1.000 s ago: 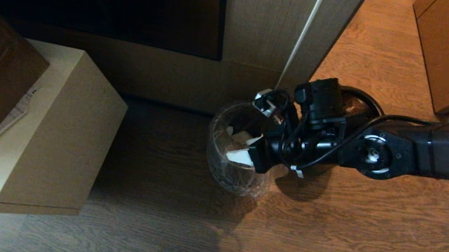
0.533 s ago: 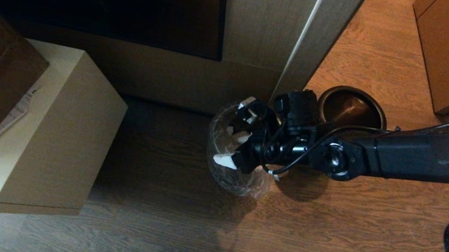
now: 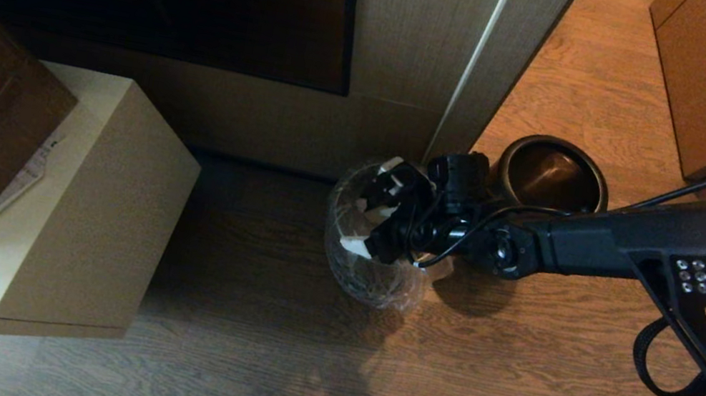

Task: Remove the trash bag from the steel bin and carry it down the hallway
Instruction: Pick up the trash bag

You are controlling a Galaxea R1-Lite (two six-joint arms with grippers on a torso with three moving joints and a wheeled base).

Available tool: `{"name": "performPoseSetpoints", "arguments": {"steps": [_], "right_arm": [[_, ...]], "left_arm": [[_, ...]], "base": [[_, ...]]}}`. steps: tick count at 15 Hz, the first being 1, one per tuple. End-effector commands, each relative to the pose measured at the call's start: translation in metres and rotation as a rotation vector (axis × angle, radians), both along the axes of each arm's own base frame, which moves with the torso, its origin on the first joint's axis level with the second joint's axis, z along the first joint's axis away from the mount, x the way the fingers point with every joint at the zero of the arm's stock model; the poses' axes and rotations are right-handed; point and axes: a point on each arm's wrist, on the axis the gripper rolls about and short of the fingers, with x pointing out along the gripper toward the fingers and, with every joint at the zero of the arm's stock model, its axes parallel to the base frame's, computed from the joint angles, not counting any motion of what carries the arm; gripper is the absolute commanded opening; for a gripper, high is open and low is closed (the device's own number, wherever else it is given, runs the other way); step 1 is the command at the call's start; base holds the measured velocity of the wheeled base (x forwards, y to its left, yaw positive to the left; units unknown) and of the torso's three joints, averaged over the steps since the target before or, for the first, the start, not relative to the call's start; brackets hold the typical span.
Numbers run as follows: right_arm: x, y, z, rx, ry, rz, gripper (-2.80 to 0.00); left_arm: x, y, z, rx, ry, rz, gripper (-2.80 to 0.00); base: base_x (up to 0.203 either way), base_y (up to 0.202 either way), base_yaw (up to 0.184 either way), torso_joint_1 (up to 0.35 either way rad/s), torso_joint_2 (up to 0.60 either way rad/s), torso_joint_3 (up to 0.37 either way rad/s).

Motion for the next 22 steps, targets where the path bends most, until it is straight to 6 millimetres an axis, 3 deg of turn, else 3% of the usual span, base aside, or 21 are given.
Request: {"name": "performPoseSetpoints", "arguments": {"steps": [1,9,10,17,22], "right_arm": [[0.007,-0.002,-0.012,-0.009,0.015,-0.010,0.00],[0.018,-0.005,-0.024,-0.011,0.037,-0.029,0.00],[0.018,-0.005,-0.025,-0.010,0.037,-0.028,-2.80],[0.018,-0.006,-0.021,-0.017,0.039,-0.030,-2.80],[0.009,-0.014,-0.005,-0.028,0.060,-0.036,-2.80]], "left_arm": [[0.001,0.000,-0.003,0.000,0.010,0.000,-2.80],[0.001,0.000,-0.003,0.000,0.010,0.000,-2.80],[0.001,0.000,-0.003,0.000,0.010,0.000,-2.80],[0.001,0.000,-0.003,0.000,0.011,0.000,-2.80],[0.001,0.000,-0.003,0.000,0.011,0.000,-2.80]], "base": [[0.000,0.000,0.000,0.000,0.00,0.000],[0.000,0.000,0.000,0.000,0.00,0.000],[0.000,0.000,0.000,0.000,0.00,0.000],[0.000,0.000,0.000,0.000,0.00,0.000],[0.000,0.000,0.000,0.000,0.00,0.000]]}}
